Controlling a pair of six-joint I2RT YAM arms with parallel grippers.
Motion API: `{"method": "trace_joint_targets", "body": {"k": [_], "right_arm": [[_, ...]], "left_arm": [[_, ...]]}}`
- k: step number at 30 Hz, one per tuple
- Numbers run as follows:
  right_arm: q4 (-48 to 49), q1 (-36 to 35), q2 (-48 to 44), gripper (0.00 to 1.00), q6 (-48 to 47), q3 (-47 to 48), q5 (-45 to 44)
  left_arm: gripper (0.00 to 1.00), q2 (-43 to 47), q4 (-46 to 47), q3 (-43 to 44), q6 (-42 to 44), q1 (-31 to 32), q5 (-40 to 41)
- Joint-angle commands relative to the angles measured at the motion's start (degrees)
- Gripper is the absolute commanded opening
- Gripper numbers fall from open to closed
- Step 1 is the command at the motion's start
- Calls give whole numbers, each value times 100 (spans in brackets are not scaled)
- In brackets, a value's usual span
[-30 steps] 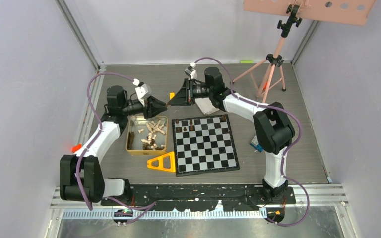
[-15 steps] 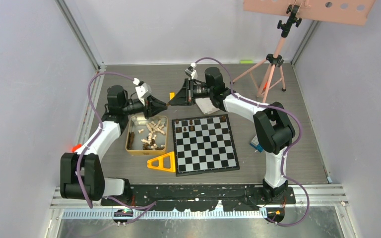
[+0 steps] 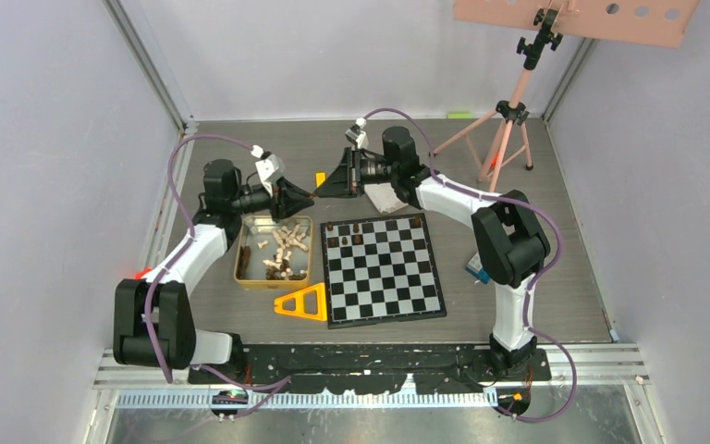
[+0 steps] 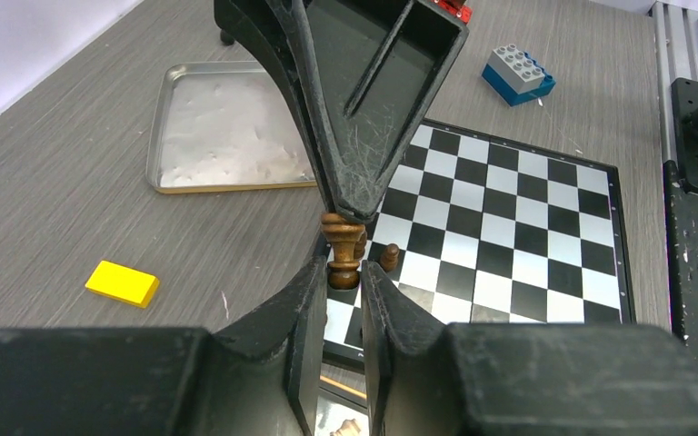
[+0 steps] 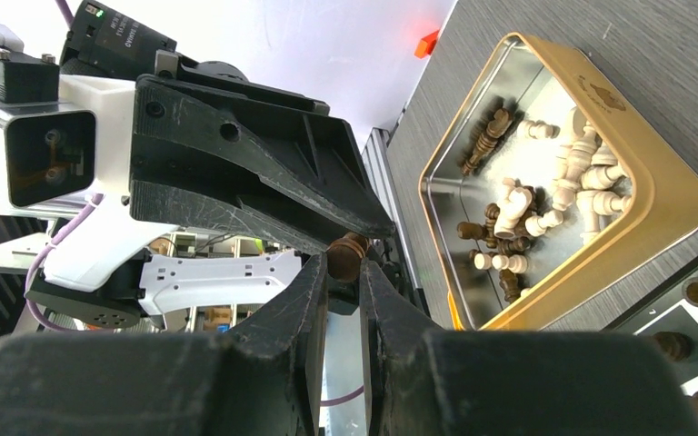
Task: Set up the chess pieces on the board
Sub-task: Place the chess piece on the chessboard.
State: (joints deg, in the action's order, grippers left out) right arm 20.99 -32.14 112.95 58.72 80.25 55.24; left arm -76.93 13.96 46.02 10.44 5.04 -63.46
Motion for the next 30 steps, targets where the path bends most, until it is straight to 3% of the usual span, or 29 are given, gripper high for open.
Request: {"method": "trace_joint_targets", "body": {"k": [1,9,19,30], "right_arm": [[274,7,-322,1,-13,-30,22],[366,8,-283,1,37,-45,34],[1098,89,-225,1,835,-160,4],[1726,223,-238,1,1507,-271,-31]], "left_arm": [[22,-28,345,201,-94,41,-1],[23,27,404,220,-197,41,15],[41,184,1283,78,-946,44,199],[41,123,1760,76,-916,32,-35]]}}
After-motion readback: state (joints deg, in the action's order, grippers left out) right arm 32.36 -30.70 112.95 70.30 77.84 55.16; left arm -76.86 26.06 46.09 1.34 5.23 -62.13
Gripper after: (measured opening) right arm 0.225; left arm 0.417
